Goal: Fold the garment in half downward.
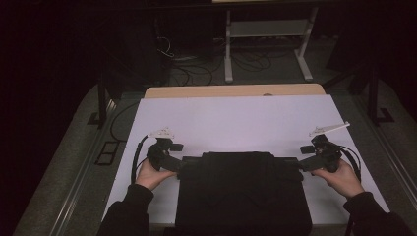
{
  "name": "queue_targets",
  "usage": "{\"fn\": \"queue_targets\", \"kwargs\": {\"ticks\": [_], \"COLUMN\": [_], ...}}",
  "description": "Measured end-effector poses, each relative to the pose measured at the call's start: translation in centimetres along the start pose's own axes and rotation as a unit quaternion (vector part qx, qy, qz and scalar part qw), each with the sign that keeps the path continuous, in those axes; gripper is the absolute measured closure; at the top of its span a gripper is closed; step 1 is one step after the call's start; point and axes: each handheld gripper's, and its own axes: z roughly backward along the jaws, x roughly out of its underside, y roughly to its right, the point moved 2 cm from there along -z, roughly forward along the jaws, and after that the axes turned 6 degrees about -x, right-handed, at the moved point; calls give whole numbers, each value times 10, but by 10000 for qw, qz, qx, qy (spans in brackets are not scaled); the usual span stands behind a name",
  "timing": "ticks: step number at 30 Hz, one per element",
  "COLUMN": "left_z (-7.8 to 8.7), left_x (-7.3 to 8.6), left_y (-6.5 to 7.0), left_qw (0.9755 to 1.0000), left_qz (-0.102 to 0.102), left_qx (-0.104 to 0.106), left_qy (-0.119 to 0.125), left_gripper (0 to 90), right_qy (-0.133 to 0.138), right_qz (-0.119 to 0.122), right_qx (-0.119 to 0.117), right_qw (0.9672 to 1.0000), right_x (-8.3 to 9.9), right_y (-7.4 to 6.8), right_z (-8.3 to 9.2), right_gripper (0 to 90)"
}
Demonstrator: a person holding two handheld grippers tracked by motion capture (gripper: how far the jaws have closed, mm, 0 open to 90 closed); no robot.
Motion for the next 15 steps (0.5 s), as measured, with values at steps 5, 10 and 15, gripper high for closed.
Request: {"fn": "queue_targets", "kwargs": {"ticks": [5, 10, 15], "left_z": [-1, -1, -4], "left_x": [2, 3, 7], "left_y": [-8, -18, -27], "left_qw": [9999, 9996, 9994], "left_qz": [81, 203, 318], "left_qx": [77, 60, -41], "left_qy": [121, 194, 93], "left_gripper": [0, 0, 0], "right_qy": [26, 102, 40], "right_qz": [-53, -90, -94], "right_qx": [-31, 22, 122], "right_qw": [10000, 9999, 9999], "right_x": [4, 5, 5], "right_y": [10, 17, 23], "right_z": [-1, 0, -3], "right_gripper": [0, 29, 78]}}
